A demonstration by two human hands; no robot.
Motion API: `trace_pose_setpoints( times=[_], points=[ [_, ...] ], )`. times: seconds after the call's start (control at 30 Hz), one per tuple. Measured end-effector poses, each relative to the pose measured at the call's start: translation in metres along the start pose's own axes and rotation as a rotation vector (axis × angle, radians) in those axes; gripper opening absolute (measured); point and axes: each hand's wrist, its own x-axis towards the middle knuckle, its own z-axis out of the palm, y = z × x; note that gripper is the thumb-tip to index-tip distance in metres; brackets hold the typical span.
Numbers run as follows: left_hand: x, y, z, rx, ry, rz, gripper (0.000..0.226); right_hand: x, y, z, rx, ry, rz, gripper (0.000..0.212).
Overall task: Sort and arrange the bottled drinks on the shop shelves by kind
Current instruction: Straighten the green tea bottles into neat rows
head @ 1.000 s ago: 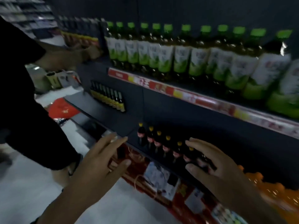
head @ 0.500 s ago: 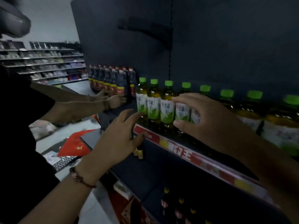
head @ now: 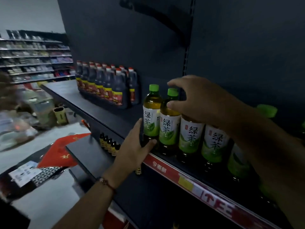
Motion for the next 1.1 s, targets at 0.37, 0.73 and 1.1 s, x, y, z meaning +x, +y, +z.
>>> trace_pose_setpoints(
  times=[0.37,0.73,1.1],
  points=[
    [0.023,-0.045,0.004,-0.191,-0.148,0.18,0.069,0.051,0.002,0.015,-0.124,-0.24,0.26,0.048],
    [0.041,-0.057,-0.022,-0.18,-0.365,0.203,0.083,0.043,-0.007,0.016,-0.146,-0.219,0.349,0.052],
    [0.134,0.076,-0.071,0.627,-0.171,1.049,0.105,0.022,-0.003,-0.023,-0.233,-0.346,0.529,0.037]
  ],
)
